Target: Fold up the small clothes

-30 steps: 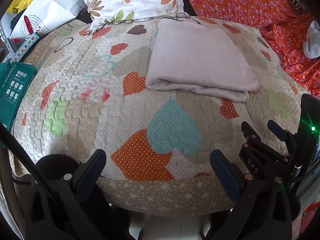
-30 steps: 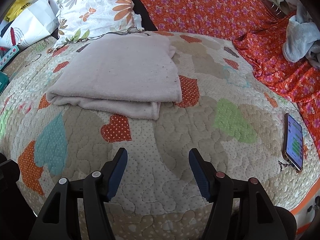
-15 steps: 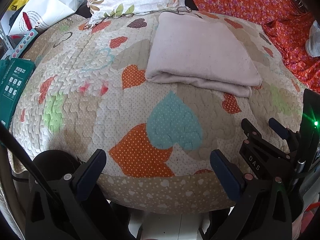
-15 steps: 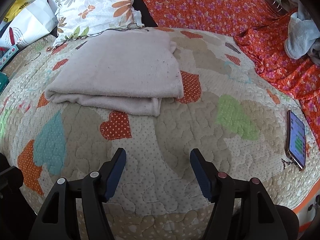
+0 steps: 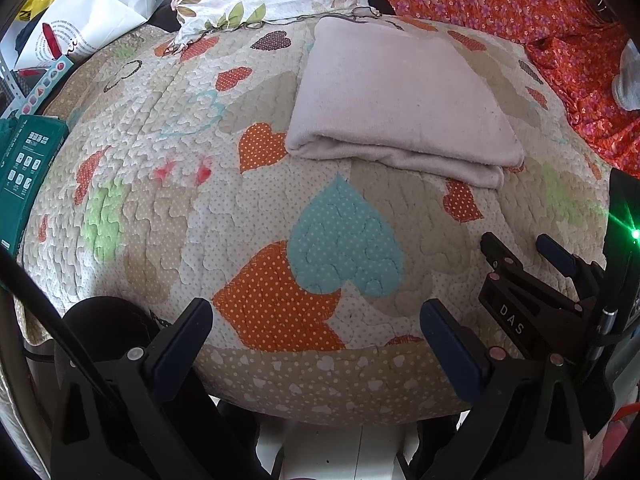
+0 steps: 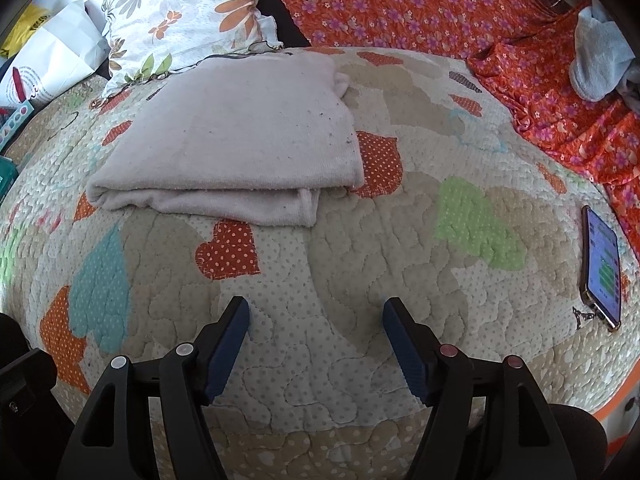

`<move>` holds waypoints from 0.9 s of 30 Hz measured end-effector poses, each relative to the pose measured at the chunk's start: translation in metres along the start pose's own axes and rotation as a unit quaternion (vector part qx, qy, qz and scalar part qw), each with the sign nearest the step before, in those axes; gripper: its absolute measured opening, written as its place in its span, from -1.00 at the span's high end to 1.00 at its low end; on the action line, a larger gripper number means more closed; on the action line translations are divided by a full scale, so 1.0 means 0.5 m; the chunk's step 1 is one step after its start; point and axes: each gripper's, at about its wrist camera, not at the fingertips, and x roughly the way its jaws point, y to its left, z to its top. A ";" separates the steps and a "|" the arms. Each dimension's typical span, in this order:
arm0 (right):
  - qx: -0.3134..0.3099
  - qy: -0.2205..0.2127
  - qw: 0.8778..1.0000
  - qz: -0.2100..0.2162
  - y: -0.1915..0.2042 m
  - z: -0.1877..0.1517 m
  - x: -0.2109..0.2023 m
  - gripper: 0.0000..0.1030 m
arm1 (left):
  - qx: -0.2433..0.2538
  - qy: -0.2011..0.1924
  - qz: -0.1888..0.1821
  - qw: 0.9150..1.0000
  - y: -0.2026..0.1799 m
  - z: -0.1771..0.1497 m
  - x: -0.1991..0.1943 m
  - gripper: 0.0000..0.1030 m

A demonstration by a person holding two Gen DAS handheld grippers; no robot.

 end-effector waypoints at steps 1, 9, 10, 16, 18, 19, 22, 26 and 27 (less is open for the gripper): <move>0.000 0.000 1.000 0.000 0.000 0.000 0.000 -0.44 | -0.001 0.000 0.000 1.000 -0.001 0.000 0.000 -1.00; -0.011 -0.008 1.000 -0.008 0.010 -0.002 -0.002 -0.44 | -0.002 0.002 -0.002 1.000 -0.004 0.000 0.000 -1.00; -0.012 -0.008 1.000 -0.009 0.011 -0.002 -0.001 -0.44 | -0.001 0.003 -0.003 1.000 -0.004 0.000 0.001 -1.00; -0.013 -0.009 1.000 -0.009 0.013 0.000 0.001 -0.44 | -0.001 0.004 -0.006 1.000 -0.003 -0.005 0.000 -1.00; -0.015 -0.012 1.000 -0.012 0.015 -0.001 -0.002 -0.44 | -0.004 0.005 -0.007 1.000 0.000 -0.006 0.000 -1.00; -0.015 -0.015 1.000 -0.012 0.016 -0.001 -0.005 -0.44 | -0.005 0.005 -0.008 1.000 0.001 -0.006 0.000 -1.00; -0.014 -0.024 1.000 -0.013 0.017 -0.002 -0.013 -0.44 | -0.011 0.005 -0.007 1.000 0.007 -0.007 0.000 -1.00; -0.007 -0.026 1.000 -0.015 0.012 -0.002 -0.017 -0.44 | -0.015 0.007 -0.007 1.000 0.009 -0.008 0.000 -1.00; -0.006 -0.025 1.000 -0.015 0.012 -0.004 -0.018 -0.44 | -0.016 0.007 -0.007 1.000 0.008 -0.009 0.001 -1.00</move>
